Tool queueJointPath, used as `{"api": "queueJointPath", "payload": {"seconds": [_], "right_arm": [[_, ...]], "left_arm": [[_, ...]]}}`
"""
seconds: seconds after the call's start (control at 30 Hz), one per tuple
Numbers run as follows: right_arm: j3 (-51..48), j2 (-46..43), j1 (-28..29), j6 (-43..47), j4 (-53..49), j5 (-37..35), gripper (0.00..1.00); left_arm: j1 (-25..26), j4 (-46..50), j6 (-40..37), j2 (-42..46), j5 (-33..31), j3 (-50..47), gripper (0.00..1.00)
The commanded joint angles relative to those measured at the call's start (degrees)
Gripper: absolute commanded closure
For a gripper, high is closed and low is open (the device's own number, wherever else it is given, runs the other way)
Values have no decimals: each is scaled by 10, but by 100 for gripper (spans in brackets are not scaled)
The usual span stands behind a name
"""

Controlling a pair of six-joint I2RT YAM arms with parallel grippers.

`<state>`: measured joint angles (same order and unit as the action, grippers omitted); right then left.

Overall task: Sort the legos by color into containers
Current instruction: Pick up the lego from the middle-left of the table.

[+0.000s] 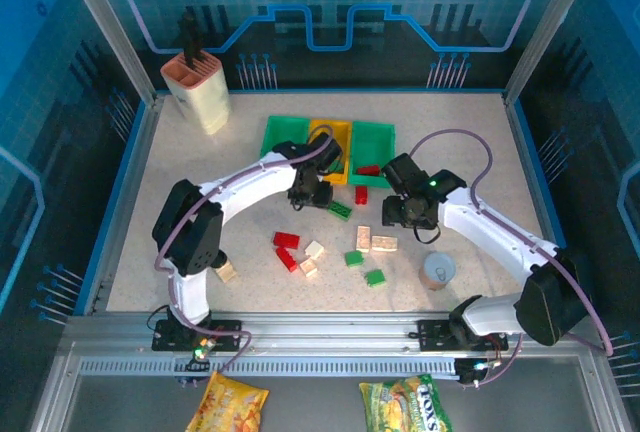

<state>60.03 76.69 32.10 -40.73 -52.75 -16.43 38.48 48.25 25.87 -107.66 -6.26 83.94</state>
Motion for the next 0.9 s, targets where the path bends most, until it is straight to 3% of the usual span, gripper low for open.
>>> {"api": "queueJointPath", "payload": {"seconds": [0.0,0.17,0.3,0.87], "right_arm": [[1,8,8,-4,3,2,32],[-3,8,10,-6,4,3,32],[-6,7,11,-7,4,2,32],[-9,-9,14,-15,-9,-7,32]], "left_arm": [[28,-4,14,40,31,-44,51],[72,0,-25,46,51,-79,49],[100,27,-62,29,31,-78,47],[110,48,-88,-36,-4,-66,44]]}}
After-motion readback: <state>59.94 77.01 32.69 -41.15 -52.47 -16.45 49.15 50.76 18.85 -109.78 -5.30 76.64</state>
